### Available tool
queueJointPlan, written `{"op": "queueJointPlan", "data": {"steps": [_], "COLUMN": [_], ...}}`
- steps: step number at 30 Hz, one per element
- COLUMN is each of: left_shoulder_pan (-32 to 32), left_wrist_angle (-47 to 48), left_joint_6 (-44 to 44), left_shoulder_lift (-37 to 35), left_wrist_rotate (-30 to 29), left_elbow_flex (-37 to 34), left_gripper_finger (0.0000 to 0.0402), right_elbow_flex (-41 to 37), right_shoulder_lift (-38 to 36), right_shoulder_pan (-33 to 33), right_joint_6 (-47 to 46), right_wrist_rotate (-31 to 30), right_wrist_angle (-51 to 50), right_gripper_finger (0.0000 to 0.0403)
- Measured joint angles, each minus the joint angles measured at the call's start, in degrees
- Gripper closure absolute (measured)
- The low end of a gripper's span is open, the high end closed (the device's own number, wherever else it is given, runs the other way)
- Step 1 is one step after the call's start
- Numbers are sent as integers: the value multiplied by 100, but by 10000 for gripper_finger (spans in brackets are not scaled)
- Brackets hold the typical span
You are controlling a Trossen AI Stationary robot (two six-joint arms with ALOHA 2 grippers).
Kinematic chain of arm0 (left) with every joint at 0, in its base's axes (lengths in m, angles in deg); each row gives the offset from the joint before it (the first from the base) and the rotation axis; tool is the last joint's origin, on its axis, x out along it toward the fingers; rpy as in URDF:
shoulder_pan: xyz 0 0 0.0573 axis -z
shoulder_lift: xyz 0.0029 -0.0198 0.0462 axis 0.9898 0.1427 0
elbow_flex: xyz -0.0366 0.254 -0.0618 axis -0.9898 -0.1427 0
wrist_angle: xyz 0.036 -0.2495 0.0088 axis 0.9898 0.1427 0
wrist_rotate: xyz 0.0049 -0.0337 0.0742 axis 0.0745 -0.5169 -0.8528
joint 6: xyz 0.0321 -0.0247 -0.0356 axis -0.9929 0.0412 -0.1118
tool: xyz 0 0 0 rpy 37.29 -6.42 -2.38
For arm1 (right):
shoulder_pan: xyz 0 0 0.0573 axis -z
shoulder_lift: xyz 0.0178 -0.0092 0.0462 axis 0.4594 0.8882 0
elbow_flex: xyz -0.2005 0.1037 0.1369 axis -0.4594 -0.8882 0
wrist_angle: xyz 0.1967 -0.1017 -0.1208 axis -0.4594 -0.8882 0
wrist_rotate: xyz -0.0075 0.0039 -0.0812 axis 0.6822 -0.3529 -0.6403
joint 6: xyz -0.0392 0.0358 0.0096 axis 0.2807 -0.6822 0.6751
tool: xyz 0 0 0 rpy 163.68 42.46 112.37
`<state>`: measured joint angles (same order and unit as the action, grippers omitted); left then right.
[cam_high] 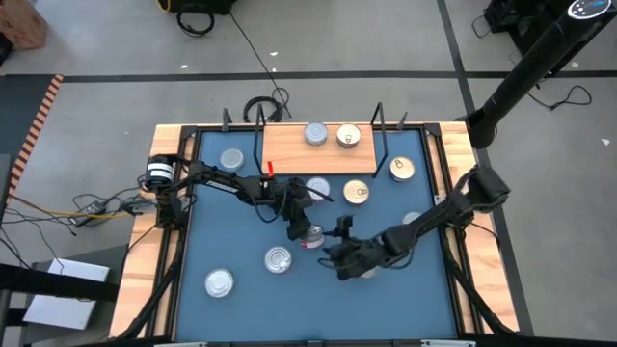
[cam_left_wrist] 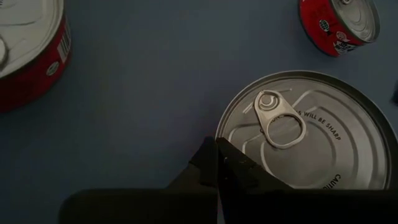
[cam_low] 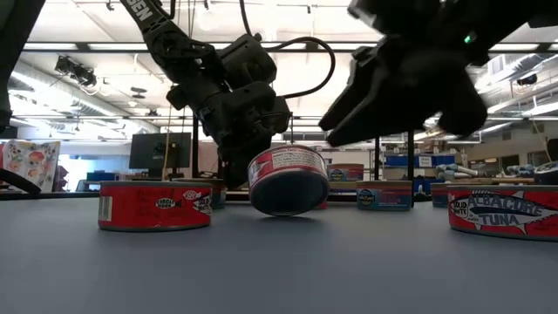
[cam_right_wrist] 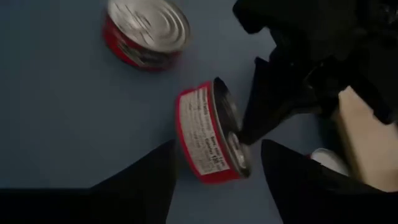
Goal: Stack canned seafood by type on shelf
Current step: Put the red tuna can on the shelf
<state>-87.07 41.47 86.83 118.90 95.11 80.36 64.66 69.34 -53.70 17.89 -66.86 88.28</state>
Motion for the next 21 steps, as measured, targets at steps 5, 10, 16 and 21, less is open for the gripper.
{"op": "queueJointPlan", "data": {"steps": [5, 10, 16, 21], "left_shoulder_pan": [0, 0, 2, 3], "left_wrist_angle": [3, 6, 3, 49], "left_joint_6": [0, 2, 2, 0], "left_shoulder_lift": [0, 0, 0, 8], "left_wrist_rotate": [4, 14, 18, 49], "left_elbow_flex": [0, 0, 0, -11], "left_gripper_finger": [401, 401, 401, 401], "right_elbow_flex": [512, 672, 667, 667], "right_shoulder_lift": [491, 801, 907, 884], "right_shoulder_pan": [-66, -39, 95, 197], "right_joint_6": [344, 434, 474, 476], "right_wrist_rotate": [-307, -317, -351, -498], "right_wrist_angle": [-211, -314, -366, -360], "right_gripper_finger": [151, 154, 170, 211]}}
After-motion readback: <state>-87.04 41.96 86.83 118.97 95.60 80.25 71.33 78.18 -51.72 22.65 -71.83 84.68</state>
